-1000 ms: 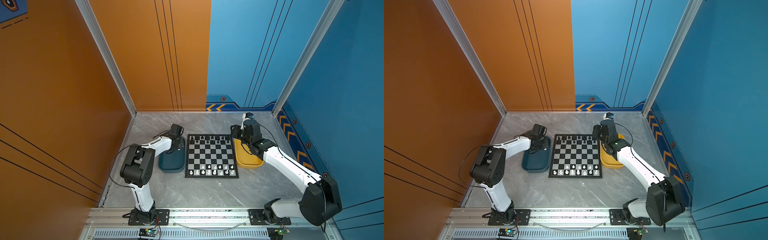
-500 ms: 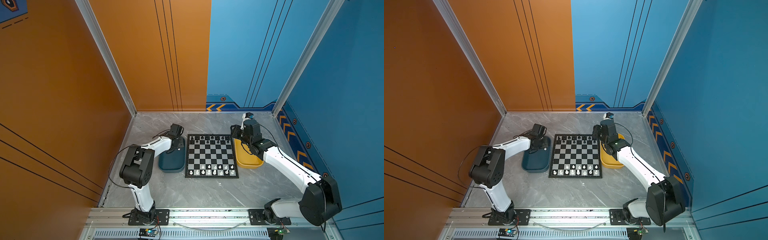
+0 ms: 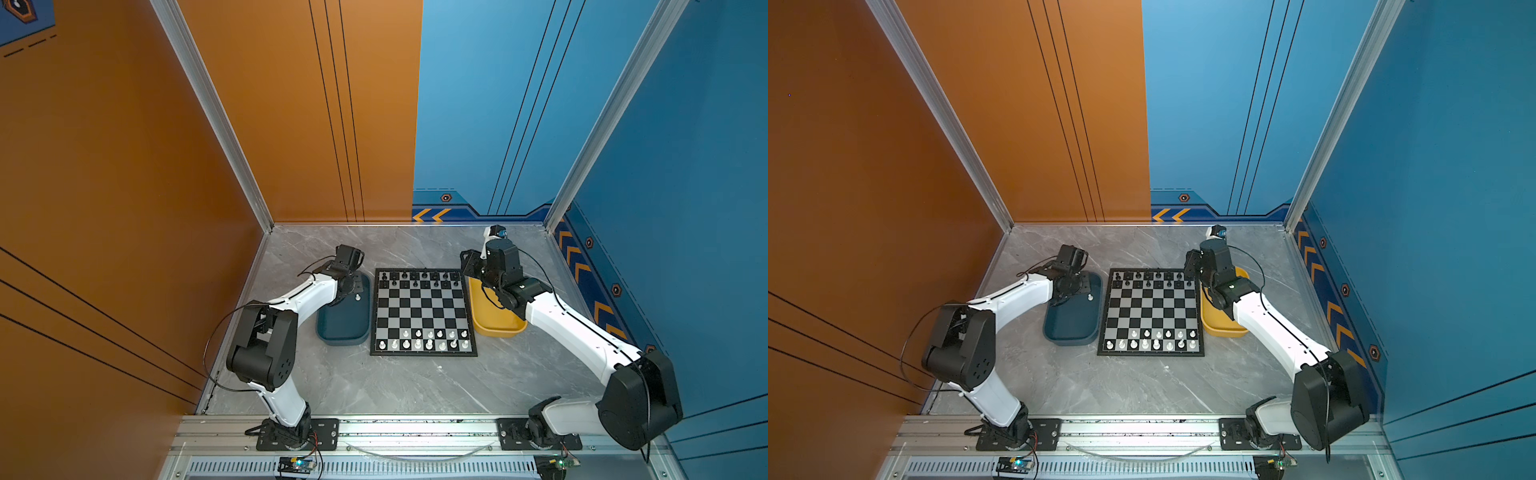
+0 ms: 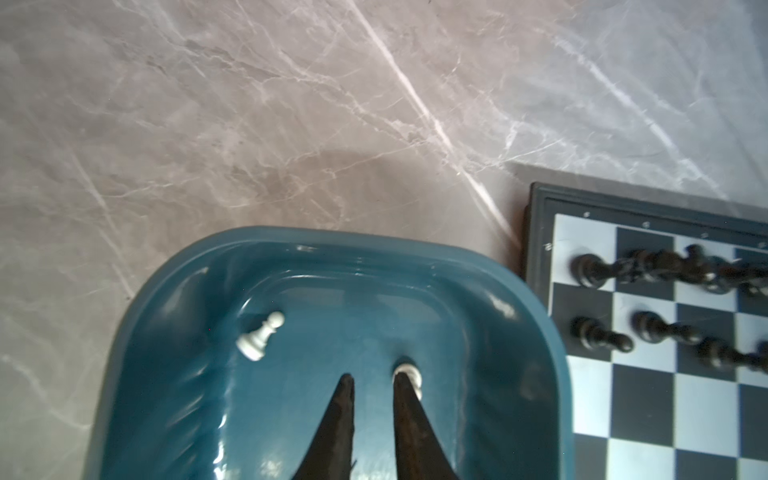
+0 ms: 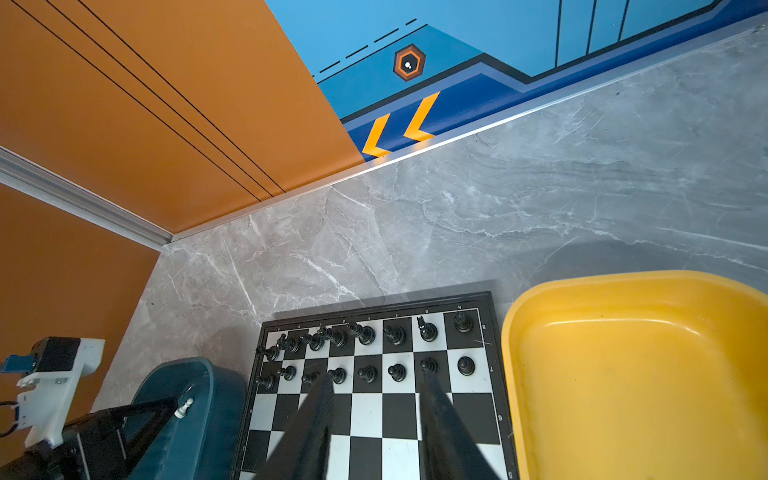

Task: Set up the chess pieces on the board
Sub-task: 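Lower the left gripper into the teal tray toward a white pawn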

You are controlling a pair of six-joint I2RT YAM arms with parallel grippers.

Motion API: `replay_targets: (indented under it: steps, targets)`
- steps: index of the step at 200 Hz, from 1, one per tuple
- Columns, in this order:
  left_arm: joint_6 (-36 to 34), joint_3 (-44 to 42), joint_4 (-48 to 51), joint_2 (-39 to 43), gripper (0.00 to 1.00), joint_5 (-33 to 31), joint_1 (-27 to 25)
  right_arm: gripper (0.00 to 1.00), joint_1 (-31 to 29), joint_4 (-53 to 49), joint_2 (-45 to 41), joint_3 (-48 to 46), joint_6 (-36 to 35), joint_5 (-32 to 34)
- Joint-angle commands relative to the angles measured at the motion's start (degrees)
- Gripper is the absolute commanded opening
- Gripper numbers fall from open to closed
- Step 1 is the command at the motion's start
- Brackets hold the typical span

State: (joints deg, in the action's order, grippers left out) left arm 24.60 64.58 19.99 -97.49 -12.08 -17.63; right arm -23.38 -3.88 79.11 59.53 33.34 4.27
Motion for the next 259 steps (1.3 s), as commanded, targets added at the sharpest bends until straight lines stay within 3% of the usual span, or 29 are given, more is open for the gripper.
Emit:
replay_targets:
  steps: [1, 40, 75, 259]
  targets:
    - [-1.1, -0.9, 3.5, 2.2, 0.25, -0.4, 0.1, 0.37, -0.4, 0.1, 1.2, 2.1, 0.1, -1.5]
    - [-1.5, -1.0, 4.2, 2.8, 0.35, 2.4, -1.3, 0.37, -0.4, -0.2, 1.3, 2.3, 0.1, -2.2]
    - [-1.8, -0.1, 5.4, 0.9, 0.37, 3.5, -2.0, 0.37, -0.4, -0.5, 0.9, 2.1, -0.2, -2.0]
    - [-1.3, 4.0, 5.7, -7.3, 0.31, 4.6, -2.8, 0.37, -0.2, -0.4, 1.3, 2.3, -0.3, -2.4]
